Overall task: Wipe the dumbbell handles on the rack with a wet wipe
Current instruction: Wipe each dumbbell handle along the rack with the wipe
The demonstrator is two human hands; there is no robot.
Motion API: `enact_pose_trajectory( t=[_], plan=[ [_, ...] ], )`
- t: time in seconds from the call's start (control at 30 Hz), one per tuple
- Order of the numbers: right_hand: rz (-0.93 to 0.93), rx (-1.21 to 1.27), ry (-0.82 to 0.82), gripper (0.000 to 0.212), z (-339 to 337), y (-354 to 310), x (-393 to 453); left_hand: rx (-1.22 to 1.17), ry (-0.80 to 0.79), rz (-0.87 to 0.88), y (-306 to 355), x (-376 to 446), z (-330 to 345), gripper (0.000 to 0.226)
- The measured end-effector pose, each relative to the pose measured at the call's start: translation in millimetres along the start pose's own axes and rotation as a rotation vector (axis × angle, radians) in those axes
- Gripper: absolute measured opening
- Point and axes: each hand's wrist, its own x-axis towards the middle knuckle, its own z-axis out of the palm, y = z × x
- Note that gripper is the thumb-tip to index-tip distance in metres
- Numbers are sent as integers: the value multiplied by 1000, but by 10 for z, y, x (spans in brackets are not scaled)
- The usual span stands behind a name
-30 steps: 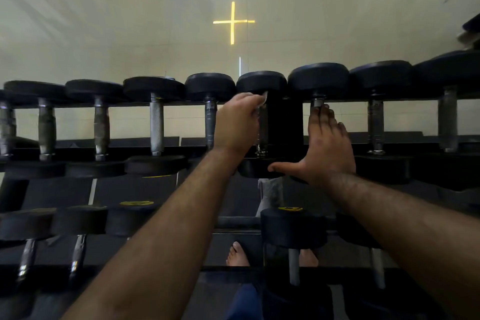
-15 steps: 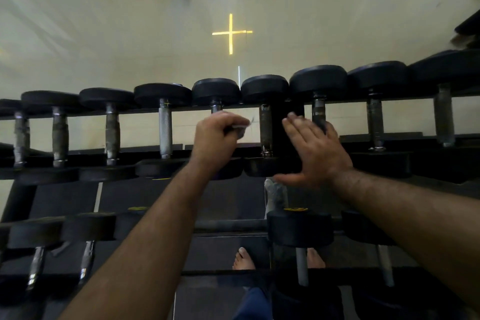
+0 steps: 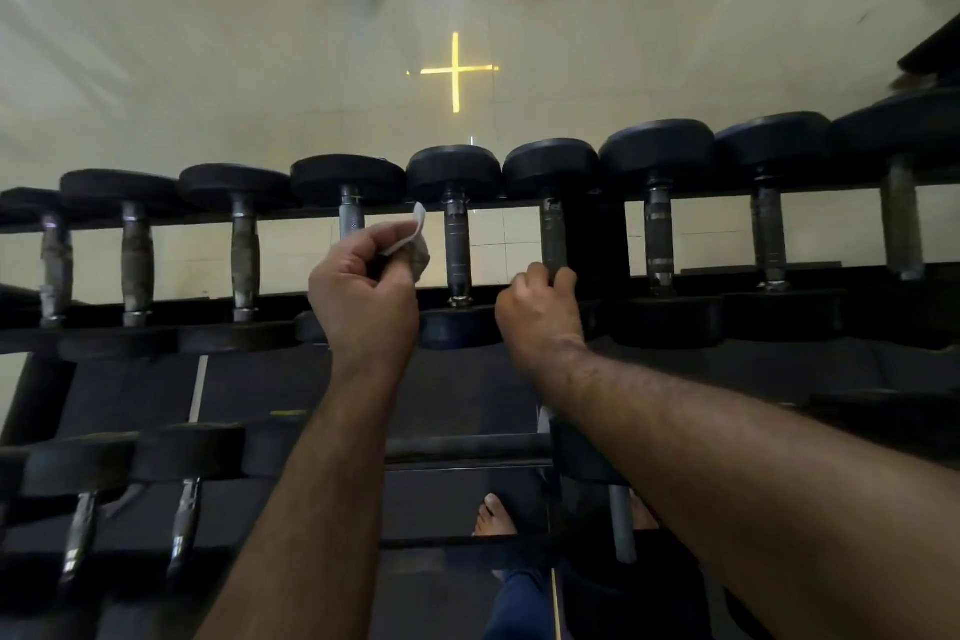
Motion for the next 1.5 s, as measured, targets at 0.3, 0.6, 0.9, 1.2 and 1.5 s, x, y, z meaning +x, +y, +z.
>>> enact_pose_trajectory(
  t=[0.3, 0.6, 0.9, 1.2, 1.5],
  plan=[
    [169, 1157, 348, 56, 622, 518, -384, -54, 12, -55, 86, -39, -55, 20],
    [-226, 440, 181, 53, 223, 929, -267, 95, -155, 13, 82, -53, 448, 19],
    [160, 540, -148, 185, 405, 1396, -86, 360, -281, 316, -183, 254, 1056, 17],
    [113, 513, -106, 184, 397, 1400, -72, 768, -907, 773, -336, 230, 1389, 26],
    [88, 473, -89, 182, 404, 1424, -101, 853, -922, 175, 4, 612, 1004, 25]
  ],
)
